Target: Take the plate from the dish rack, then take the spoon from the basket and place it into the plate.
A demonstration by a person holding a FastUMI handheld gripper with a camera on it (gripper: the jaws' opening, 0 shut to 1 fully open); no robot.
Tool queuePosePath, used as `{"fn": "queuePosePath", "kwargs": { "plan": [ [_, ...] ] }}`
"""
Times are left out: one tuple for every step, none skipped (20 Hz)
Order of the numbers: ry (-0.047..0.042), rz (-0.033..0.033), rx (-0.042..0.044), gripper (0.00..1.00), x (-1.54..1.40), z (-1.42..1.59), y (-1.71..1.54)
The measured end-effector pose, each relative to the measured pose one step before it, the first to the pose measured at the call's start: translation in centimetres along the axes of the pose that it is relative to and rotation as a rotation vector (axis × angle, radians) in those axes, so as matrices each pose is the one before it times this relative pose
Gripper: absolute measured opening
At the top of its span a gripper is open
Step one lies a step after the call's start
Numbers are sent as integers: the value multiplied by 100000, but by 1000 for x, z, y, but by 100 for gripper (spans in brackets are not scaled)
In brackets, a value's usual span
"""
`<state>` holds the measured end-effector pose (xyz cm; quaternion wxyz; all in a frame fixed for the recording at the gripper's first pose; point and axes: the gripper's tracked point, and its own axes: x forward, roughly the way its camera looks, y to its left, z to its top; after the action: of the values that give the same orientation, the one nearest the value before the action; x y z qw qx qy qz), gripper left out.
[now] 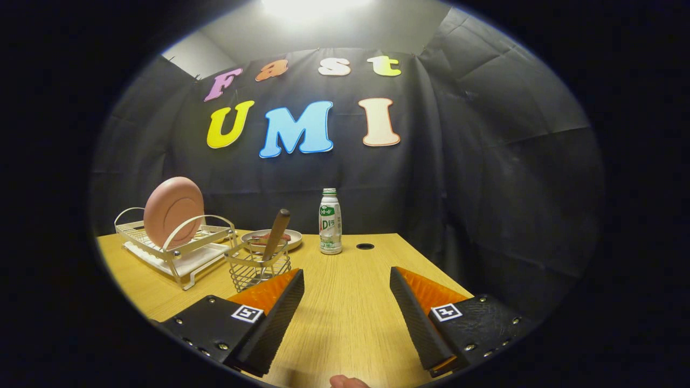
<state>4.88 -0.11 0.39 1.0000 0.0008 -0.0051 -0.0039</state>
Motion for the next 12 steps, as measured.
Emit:
{"fn": "queuePosePath", "kwargs": {
  "plan": [
    [-53,-1004,534,97,787,214,-375],
    [-130,-1309,1349,97,798,300,-448],
    [-330,-1853,1479,98,436,640,-590],
    [-177,-1465,1052,97,336,575,-430],
    [-180,-1469,576,97,-28,718,-478],
    [-353,-1521,347,97,-290,1035,-407],
    [-435,-247,347,97,-350,1284,-97],
    [-149,-232,-506,97,-564,1131,176],
    [688,-1040,-1430,97,-625,1268,117],
    [-494,133,-841,97,-781,1350,330],
    [-887,203,-440,97,-884,1761,561],
    [-633,-303,-77,97,-728,1695,536]
  ]
}}
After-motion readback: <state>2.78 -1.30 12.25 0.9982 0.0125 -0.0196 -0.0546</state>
